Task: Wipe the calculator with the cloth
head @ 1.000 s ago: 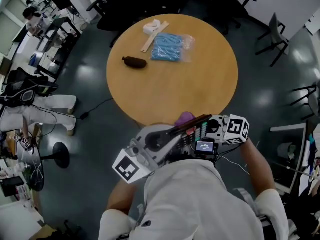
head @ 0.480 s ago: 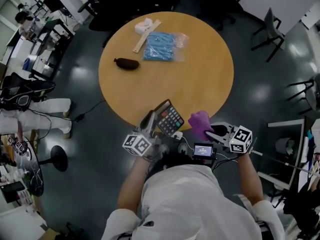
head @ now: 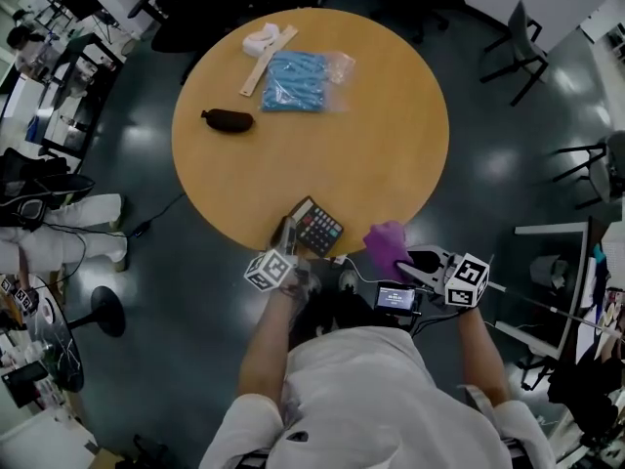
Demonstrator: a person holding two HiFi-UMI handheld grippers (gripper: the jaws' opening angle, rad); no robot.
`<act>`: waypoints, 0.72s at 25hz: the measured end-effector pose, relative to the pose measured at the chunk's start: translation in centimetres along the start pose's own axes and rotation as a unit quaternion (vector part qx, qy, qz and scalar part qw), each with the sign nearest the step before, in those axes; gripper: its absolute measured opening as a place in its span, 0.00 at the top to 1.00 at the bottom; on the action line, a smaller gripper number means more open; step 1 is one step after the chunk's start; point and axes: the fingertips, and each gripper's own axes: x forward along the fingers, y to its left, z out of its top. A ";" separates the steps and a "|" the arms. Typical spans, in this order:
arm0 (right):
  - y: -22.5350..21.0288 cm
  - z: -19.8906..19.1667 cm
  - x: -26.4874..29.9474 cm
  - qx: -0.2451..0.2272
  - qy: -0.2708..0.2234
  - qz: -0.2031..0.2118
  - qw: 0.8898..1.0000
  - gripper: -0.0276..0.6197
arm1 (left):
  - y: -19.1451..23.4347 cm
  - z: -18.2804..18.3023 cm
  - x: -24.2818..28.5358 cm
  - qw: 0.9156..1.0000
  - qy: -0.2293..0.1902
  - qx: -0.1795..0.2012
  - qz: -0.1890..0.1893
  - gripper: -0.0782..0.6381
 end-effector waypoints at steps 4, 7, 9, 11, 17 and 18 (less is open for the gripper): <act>-0.4 0.7 0.4 0.004 -0.001 0.002 1.000 0.82 | 1.3 -0.1 1.6 1.000 0.003 0.002 0.012 0.82; -0.9 1.1 0.3 0.007 -0.004 0.002 1.000 0.82 | 1.9 0.0 2.2 1.000 0.006 -0.001 0.014 0.82; -1.3 1.4 0.2 0.011 -0.008 0.001 1.000 0.82 | 2.1 0.1 2.5 1.000 0.005 -0.004 0.013 0.82; -1.6 1.7 0.3 0.012 -0.010 0.002 1.000 0.82 | 2.2 0.3 2.8 1.000 0.004 -0.006 0.011 0.82; -1.9 2.1 0.8 0.014 -0.011 0.012 1.000 0.82 | 3.1 -0.1 2.9 1.000 0.007 -0.011 0.018 0.82; -1.9 2.2 0.9 0.014 -0.011 0.013 1.000 0.82 | 3.2 -0.2 2.9 1.000 0.009 -0.009 0.021 0.82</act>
